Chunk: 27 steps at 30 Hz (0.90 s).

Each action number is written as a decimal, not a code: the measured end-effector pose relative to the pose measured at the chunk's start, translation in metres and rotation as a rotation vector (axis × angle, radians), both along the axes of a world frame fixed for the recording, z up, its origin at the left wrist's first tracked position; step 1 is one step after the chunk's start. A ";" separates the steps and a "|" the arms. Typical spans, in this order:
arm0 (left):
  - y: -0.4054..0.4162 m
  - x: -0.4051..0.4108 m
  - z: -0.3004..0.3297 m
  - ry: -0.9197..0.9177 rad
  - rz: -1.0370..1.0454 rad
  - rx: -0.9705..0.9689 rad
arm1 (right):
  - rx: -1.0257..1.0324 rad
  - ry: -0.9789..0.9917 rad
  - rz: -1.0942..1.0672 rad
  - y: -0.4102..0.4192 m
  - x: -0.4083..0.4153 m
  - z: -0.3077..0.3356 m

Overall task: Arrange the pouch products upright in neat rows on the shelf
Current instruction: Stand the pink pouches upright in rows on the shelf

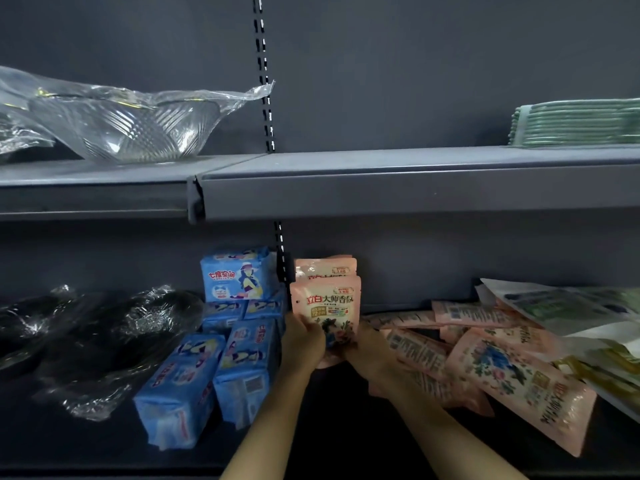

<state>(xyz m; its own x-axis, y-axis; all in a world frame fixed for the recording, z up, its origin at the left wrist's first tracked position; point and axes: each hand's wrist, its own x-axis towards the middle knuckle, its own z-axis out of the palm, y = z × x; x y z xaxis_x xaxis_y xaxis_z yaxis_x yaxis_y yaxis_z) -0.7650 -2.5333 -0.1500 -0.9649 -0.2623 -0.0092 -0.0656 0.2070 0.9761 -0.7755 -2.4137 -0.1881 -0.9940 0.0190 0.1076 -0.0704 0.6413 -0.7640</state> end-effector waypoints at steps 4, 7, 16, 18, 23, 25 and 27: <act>0.002 -0.002 -0.001 0.012 -0.023 -0.019 | 0.002 -0.017 -0.074 0.001 -0.005 0.003; 0.002 -0.004 -0.002 0.008 -0.031 -0.024 | 0.025 -0.021 -0.088 0.000 -0.006 0.006; 0.000 -0.006 0.002 0.006 -0.022 0.003 | 0.010 -0.047 -0.072 -0.003 -0.009 0.007; -0.001 -0.006 0.001 0.008 -0.036 0.027 | -0.015 -0.057 -0.081 -0.003 -0.008 0.008; -0.003 -0.003 0.003 0.018 -0.051 0.046 | -0.026 -0.054 -0.069 -0.002 -0.006 0.008; -0.004 -0.002 0.003 0.027 -0.057 0.053 | -0.026 -0.062 -0.049 -0.001 -0.005 0.010; -0.006 -0.002 0.004 0.029 -0.055 0.031 | -0.007 -0.074 -0.026 0.000 -0.003 0.015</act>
